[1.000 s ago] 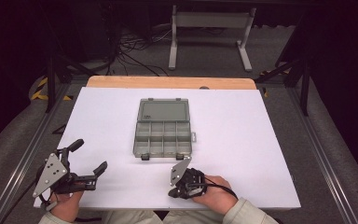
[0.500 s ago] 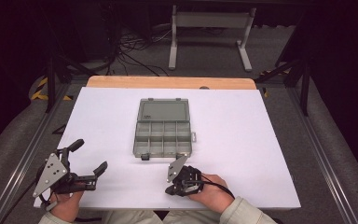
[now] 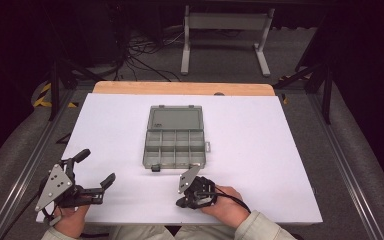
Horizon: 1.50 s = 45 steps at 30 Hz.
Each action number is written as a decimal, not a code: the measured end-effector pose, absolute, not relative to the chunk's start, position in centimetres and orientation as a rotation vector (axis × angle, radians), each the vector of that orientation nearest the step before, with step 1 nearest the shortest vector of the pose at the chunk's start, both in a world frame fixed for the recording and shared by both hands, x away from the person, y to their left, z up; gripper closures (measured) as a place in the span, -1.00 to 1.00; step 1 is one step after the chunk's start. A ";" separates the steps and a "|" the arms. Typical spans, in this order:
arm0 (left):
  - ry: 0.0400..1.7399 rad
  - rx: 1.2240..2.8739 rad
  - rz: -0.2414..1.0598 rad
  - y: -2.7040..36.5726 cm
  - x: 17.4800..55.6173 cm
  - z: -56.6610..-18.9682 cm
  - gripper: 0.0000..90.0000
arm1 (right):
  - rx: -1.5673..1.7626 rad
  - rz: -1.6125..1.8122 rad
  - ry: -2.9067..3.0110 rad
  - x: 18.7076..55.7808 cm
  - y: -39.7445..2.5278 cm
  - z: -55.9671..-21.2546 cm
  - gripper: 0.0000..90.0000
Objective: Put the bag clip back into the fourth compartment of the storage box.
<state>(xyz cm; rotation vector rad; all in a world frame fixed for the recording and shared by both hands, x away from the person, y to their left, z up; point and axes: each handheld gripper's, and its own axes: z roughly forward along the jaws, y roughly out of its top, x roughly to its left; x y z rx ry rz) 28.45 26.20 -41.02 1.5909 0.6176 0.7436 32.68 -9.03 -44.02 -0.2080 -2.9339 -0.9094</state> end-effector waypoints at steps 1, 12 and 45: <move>0.617 1.590 0.744 26.2 28.4 -41.0 -1.00 | -0.201 -0.921 -2.929 32.7 -9.0 -44.0 1.00; 0.620 1.590 0.742 26.2 28.4 -41.0 -1.00 | -0.262 -1.068 -2.942 32.4 -10.2 -42.1 -0.47; 0.626 1.588 0.739 26.1 28.5 -41.1 -1.00 | -0.264 -0.876 -3.053 32.9 -11.7 -43.6 0.02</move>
